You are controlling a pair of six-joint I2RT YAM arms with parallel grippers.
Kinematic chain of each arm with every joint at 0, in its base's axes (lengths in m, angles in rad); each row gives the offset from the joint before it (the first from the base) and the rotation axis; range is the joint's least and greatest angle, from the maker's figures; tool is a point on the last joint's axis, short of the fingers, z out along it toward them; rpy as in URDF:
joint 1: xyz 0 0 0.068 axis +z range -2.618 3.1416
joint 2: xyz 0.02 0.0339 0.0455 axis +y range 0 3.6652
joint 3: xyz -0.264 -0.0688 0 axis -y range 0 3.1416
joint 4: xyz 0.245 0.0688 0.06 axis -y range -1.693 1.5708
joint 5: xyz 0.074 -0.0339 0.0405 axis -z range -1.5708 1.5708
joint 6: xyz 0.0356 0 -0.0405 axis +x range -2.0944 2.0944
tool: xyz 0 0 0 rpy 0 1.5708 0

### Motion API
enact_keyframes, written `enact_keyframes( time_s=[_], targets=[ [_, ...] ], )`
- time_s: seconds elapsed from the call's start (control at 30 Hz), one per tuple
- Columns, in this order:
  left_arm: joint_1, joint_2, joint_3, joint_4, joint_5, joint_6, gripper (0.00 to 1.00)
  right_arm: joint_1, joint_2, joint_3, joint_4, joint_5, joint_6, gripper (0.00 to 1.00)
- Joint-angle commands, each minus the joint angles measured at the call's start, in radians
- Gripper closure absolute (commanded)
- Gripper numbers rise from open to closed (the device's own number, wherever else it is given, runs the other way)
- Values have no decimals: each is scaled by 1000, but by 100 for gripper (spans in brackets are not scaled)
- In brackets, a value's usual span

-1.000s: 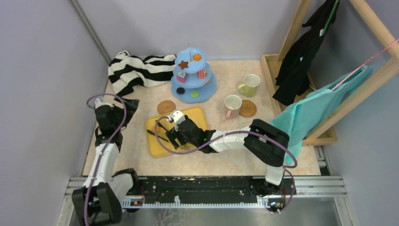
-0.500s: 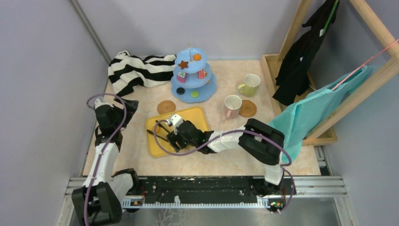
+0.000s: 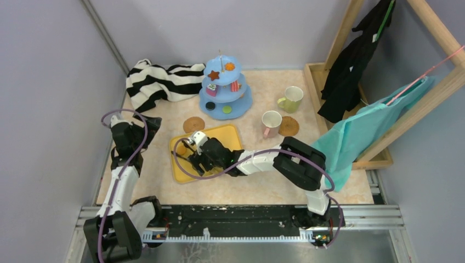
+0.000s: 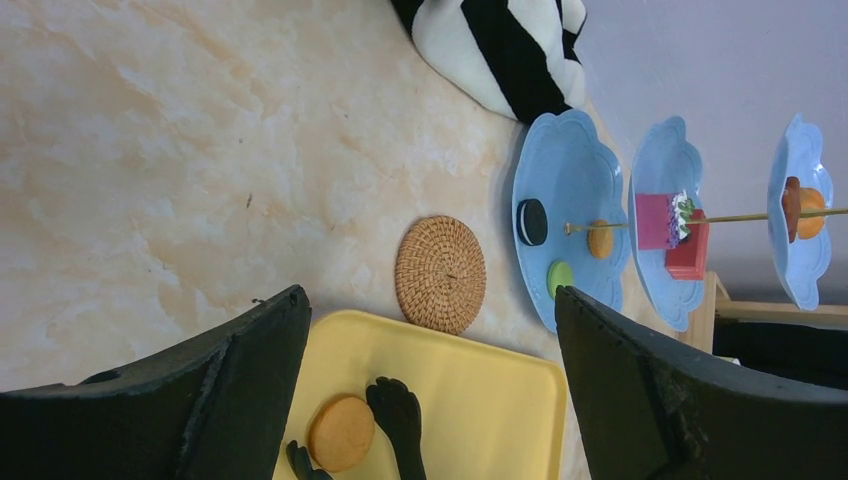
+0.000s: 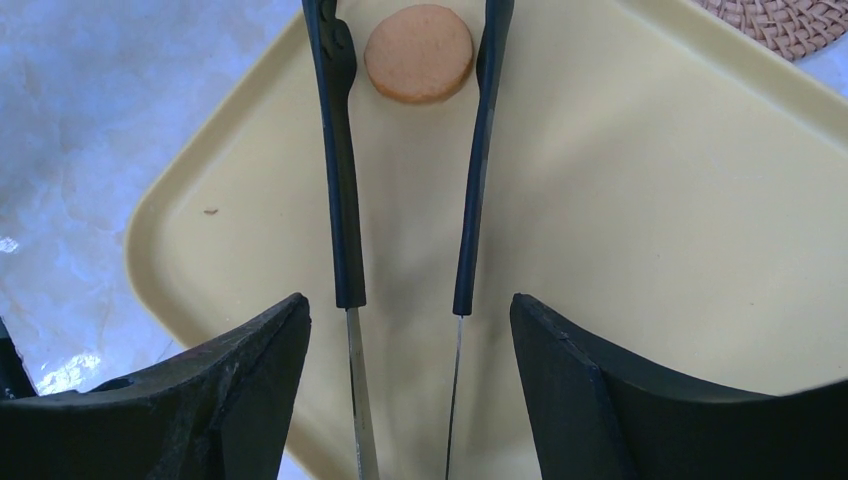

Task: Serve the afternoon tea
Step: Pick up the clamp from the tray.

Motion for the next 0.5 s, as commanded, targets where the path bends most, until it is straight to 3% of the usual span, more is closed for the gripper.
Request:
enact_keyframes(
  time_s=[0.0,0.17,0.47],
  targets=[
    [9,2,-11,28,-1,3,4,9,35,66,8,0,-25,27],
    [13,1,-13,31,1,2,4,10,69,94,-6,-4,-42,28],
    [17,3,-20,39,5,-8,4,9,93,135,-58,-6,-74,42]
  ],
)
